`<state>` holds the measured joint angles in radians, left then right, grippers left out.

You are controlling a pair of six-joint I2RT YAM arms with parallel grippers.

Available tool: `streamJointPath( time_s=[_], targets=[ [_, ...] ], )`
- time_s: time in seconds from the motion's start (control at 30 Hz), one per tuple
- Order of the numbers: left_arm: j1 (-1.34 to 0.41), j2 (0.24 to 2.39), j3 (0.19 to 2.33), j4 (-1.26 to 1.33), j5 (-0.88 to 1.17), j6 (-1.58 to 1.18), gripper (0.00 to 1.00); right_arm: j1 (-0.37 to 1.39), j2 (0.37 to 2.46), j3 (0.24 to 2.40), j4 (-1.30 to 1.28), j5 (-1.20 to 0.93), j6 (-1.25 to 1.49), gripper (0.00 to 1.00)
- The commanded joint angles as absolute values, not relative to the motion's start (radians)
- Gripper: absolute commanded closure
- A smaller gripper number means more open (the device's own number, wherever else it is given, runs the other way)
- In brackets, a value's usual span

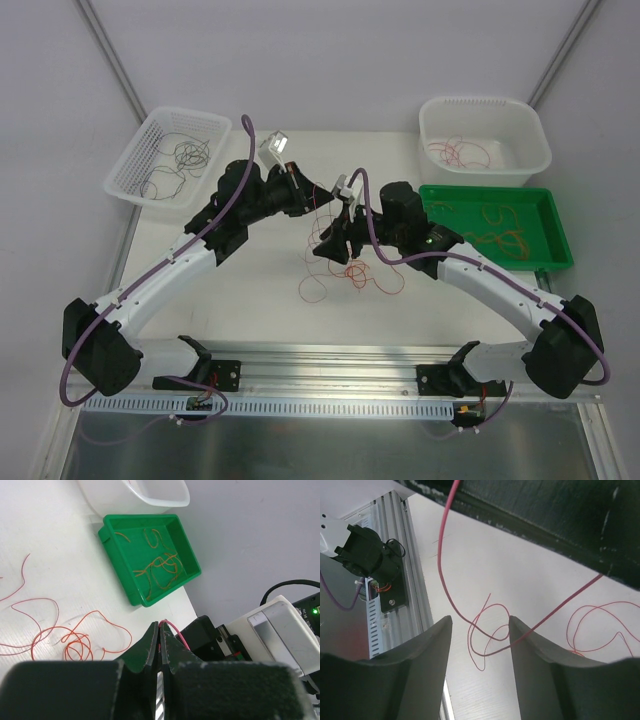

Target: Untangle the cables

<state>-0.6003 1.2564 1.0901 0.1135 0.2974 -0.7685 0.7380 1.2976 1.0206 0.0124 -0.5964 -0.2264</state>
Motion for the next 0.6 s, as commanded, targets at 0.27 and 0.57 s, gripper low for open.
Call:
streamJointPath(
  time_s=[0.27,0.57],
  targets=[
    [-0.592,1.223,1.103,0.110,0.292,-0.721,0.91,0.750,1.275,1.083,0.005,-0.563,-0.253,0.99],
    [-0.506,1.223,1.092,0.005,0.284,-0.571,0.38,0.706,1.218,1.221,-0.239,-0.443,-0.305,0.99]
  ],
)
